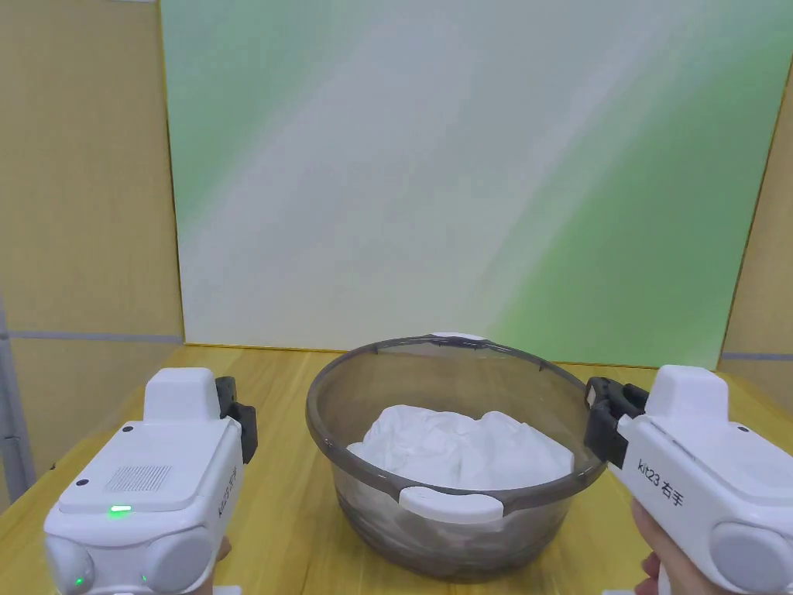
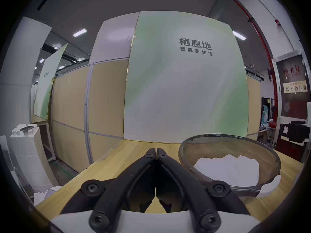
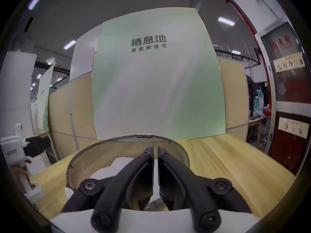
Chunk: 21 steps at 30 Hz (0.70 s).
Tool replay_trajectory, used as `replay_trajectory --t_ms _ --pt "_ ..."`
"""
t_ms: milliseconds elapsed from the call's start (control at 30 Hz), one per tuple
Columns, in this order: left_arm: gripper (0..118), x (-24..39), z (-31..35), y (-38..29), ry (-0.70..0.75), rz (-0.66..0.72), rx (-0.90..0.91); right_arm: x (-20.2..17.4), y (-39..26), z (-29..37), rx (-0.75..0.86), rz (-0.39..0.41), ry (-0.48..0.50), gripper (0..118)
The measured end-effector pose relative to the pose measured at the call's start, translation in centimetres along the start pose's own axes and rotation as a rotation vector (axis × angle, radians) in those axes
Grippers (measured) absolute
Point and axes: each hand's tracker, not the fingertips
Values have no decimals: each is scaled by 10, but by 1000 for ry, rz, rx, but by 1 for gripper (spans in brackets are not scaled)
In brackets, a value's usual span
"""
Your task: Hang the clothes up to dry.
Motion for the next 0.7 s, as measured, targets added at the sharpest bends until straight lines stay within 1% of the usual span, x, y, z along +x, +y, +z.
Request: replay_trajectory --t_ms 33,67,100,167,200,233,267,300,333,367,400,433,467,500,533,567,600,633,700 --pt "0 -2 2 1 12 -10 12 -2 3 2 5 16 23 4" --pt "0 -5 4 3 14 -16 13 -5 4 3 -12 12 21 4" --pt "0 -1 8 4 13 -14 18 -13 7 5 -4 38 41 4" --pt "0 -8 12 9 1 -5 19 -34 16 4 -3 69 118 4" --pt "0 -10 14 11 4 2 28 -49 23 3 12 105 187 4" --pt "0 -13 15 10 1 2 32 -64 30 1 28 144 284 4" --pt "0 -15 15 11 -1 -8 34 -79 33 -5 -36 112 336 4" --pt "0 -17 16 12 11 -16 25 -96 35 -13 -62 94 406 4" --pt "0 -20 18 13 10 -20 24 -115 34 -21 -90 97 444 4" --pt "0 -24 18 11 11 -18 21 -132 34 -29 -114 124 464 4" --pt "0 -28 19 10 13 -19 17 -155 34 -41 -129 194 485 4" --pt "0 -33 20 9 16 -20 10 -172 28 -53 -222 174 517 4" --pt "0 -38 20 7 24 -19 0 -186 15 -61 -369 124 501 4" --pt "0 -46 20 4 33 -17 -10 -204 13 -68 -274 187 535 4" --pt "0 -53 21 1 43 -10 -18 -221 7 -77 -274 207 569 4" --pt "0 -58 23 -1 53 -8 -18 -234 -1 -83 -302 201 564 4" --pt "0 -64 24 -3 78 -6 -20 -251 -8 -91 -314 193 532 4" --pt "0 -72 24 -5 95 -9 -26 -263 -15 -98 -330 198 535 4" --pt "0 -82 27 -8 113 -16 -39 -284 -32 -115 -397 236 606 4"
